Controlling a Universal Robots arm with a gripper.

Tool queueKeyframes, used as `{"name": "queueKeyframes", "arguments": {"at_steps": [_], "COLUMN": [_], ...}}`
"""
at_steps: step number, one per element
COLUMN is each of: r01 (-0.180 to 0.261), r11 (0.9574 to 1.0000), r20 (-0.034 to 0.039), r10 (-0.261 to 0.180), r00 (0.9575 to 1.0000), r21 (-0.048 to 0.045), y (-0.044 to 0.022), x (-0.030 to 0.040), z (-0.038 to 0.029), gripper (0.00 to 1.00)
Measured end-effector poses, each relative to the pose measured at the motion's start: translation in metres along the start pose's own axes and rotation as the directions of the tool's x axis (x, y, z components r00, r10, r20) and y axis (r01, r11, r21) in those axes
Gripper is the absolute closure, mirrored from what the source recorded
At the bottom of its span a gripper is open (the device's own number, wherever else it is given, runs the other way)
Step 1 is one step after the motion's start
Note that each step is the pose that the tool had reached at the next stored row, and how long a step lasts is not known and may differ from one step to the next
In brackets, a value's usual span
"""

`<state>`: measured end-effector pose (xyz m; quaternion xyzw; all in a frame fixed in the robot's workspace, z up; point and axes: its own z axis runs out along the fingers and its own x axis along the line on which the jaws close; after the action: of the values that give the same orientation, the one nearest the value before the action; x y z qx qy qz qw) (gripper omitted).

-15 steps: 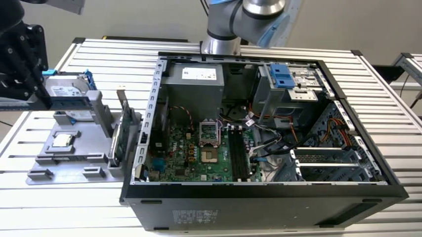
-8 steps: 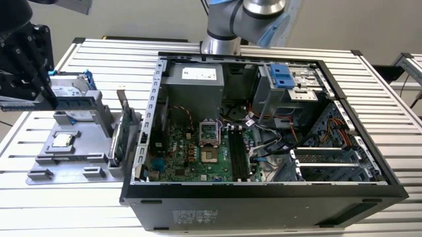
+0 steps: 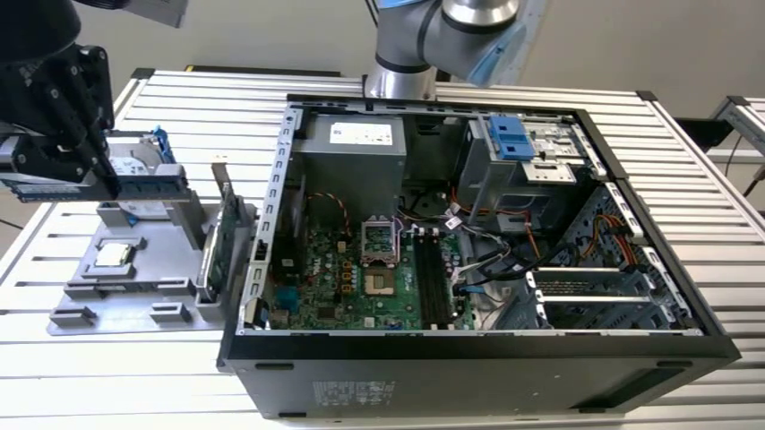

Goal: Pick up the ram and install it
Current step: 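Pick up the ram and move it above insertion slot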

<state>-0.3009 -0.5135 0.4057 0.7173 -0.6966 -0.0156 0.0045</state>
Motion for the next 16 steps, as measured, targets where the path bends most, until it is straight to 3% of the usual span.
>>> {"name": "queueKeyframes", "arguments": {"at_steps": [16], "r01": [0.000], "r11": [1.0000], "r20": [-0.0001], "r10": [0.000], "r00": [1.0000], "r21": [0.0000], "y": [-0.0204], "x": [0.0006], "z": [-0.0006], "gripper": [1.00]}}
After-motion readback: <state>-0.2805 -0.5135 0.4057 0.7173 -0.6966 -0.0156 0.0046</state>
